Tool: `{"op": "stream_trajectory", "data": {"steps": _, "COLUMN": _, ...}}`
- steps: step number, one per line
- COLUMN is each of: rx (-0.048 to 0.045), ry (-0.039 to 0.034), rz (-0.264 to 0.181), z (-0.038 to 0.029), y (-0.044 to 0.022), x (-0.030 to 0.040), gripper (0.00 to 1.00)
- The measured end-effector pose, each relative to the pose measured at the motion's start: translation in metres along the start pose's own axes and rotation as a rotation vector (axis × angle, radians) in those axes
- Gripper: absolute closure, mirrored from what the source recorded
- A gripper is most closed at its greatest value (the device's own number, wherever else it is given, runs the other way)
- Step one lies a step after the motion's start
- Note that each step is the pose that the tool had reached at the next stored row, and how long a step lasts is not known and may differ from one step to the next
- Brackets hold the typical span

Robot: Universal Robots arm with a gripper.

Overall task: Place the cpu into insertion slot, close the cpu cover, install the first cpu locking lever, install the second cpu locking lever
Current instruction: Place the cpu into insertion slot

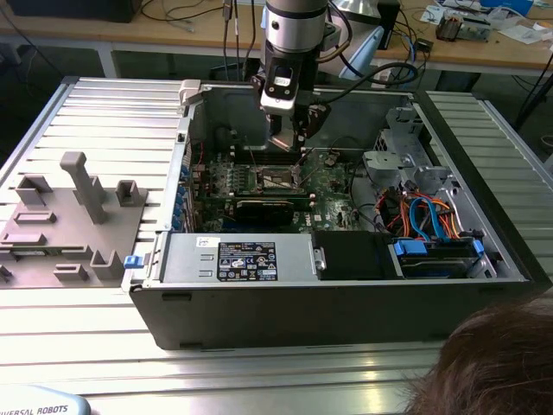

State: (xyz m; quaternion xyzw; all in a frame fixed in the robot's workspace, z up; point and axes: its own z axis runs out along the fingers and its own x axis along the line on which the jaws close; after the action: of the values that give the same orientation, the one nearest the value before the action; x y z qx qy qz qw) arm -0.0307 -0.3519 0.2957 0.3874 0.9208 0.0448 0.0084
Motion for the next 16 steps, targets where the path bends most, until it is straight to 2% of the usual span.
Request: {"op": "stream_trajectory", "data": {"steps": 16, "rx": -0.0003, "ry": -0.0013, "rz": 0.015, "z": 0.0001, "y": 0.0, "x": 0.0, "gripper": 0.46}}
